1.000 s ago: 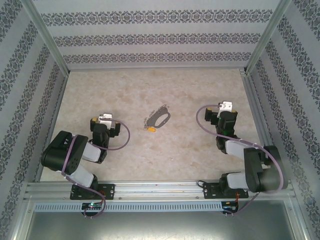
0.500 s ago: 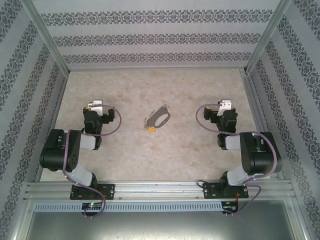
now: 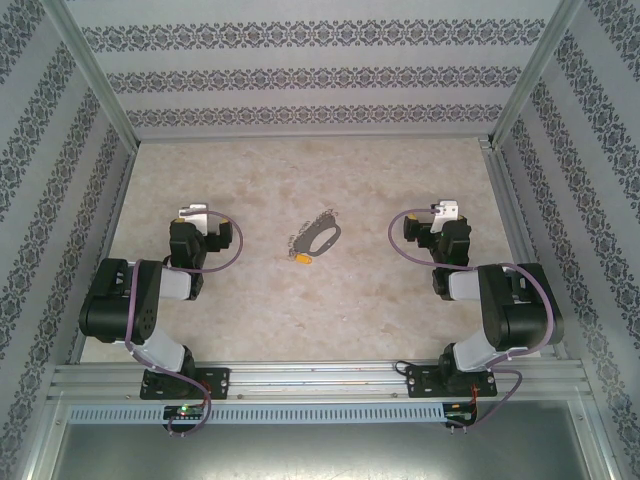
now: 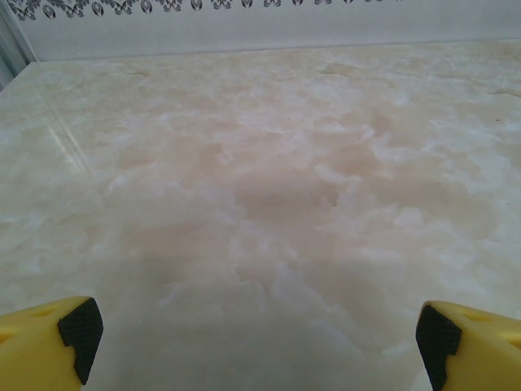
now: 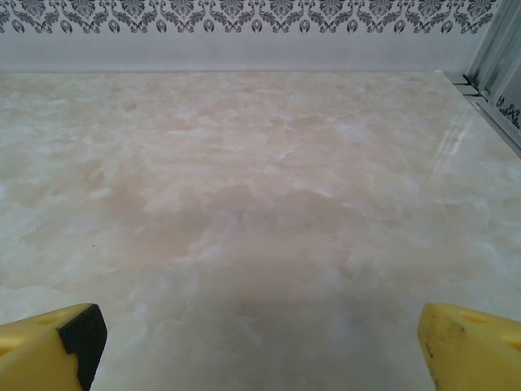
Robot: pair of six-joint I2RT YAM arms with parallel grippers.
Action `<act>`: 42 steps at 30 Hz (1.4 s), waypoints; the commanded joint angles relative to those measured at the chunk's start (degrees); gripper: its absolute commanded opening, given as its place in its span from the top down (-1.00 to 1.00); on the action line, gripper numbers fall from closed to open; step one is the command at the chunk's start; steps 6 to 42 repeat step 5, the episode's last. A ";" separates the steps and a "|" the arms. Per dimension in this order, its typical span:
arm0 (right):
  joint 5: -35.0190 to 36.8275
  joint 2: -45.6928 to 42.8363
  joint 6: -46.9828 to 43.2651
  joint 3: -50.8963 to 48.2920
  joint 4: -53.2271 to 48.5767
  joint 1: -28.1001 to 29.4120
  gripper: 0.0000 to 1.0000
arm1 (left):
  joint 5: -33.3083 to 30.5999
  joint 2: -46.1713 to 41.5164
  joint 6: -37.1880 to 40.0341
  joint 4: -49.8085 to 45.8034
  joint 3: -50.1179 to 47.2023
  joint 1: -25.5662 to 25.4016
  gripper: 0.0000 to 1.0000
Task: Put the keys on the keyring
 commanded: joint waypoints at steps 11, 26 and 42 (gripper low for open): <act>-3.10 -1.34 0.35 -1.39 3.46 -0.80 -0.95 | 6.54 -0.96 0.92 0.53 -1.24 0.20 -1.00; -3.10 -1.34 0.35 -1.39 3.46 -0.80 -0.95 | 6.54 -0.96 0.92 0.53 -1.24 0.20 -1.00; -3.10 -1.34 0.35 -1.39 3.46 -0.80 -0.95 | 6.54 -0.96 0.92 0.53 -1.24 0.20 -1.00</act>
